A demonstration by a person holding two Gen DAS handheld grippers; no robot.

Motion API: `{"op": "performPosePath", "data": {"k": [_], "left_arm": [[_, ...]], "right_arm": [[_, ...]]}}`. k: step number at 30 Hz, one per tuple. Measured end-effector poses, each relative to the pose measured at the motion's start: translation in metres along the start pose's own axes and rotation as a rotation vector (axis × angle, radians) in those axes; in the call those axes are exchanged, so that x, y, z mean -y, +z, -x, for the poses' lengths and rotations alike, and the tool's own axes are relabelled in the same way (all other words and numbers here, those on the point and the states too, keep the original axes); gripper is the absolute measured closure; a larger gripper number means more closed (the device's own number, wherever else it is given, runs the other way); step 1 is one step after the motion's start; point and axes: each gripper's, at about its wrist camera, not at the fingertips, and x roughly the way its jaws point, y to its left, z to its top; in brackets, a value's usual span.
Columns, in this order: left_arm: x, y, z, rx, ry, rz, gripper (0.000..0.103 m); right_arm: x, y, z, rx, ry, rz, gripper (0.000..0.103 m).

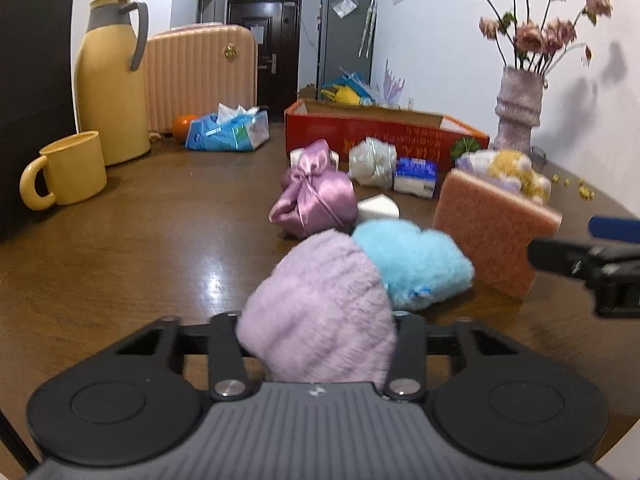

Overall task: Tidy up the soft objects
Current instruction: 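Grasp the pink towel roll with the left tool while the right tool grasps the sponge block, then carry the towel roll and sponge block over the cardboard box with both tools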

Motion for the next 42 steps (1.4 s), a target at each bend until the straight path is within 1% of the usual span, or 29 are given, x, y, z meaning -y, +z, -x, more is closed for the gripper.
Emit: {"op": "performPosePath", "data": {"k": [8,10,14,17,19,20,22,24,28,42], "left_arm": [[-0.008,0.015,0.013,0.098,-0.013,0.028,0.066],[-0.009,0.019,0.013,0.109,-0.013,0.030,0.066],[-0.012,0.022,0.007,0.104,-0.009,0.037,0.066],[-0.013,0.024,0.004,0.103,-0.006,0.039,0.066],[-0.014,0.025,0.003,0.105,-0.003,0.037,0.066],[-0.014,0.026,0.003,0.106,-0.001,0.036,0.066],[-0.014,0.029,0.002,0.111,0.003,0.034,0.066],[-0.014,0.032,0.002,0.116,0.006,0.033,0.066],[-0.013,0.039,0.003,0.134,0.009,0.026,0.066],[0.006,0.080,-0.004,0.196,-0.007,-0.005,0.066]], "right_arm": [[-0.004,0.006,-0.017,-0.013,0.006,0.024,0.002],[-0.004,0.007,-0.021,-0.017,0.011,0.027,0.010],[-0.006,0.010,-0.030,-0.025,0.022,0.043,0.018],[-0.007,0.013,-0.037,-0.030,0.030,0.048,0.028],[-0.005,0.015,-0.040,-0.035,0.041,0.043,0.042],[-0.004,0.016,-0.042,-0.039,0.049,0.039,0.047],[-0.001,0.018,-0.045,-0.044,0.079,0.026,0.072],[0.001,0.019,-0.046,-0.041,0.090,0.016,0.072],[0.004,0.025,-0.043,-0.008,0.094,0.011,0.073],[0.034,0.060,-0.045,0.094,0.054,-0.044,0.073]]}}
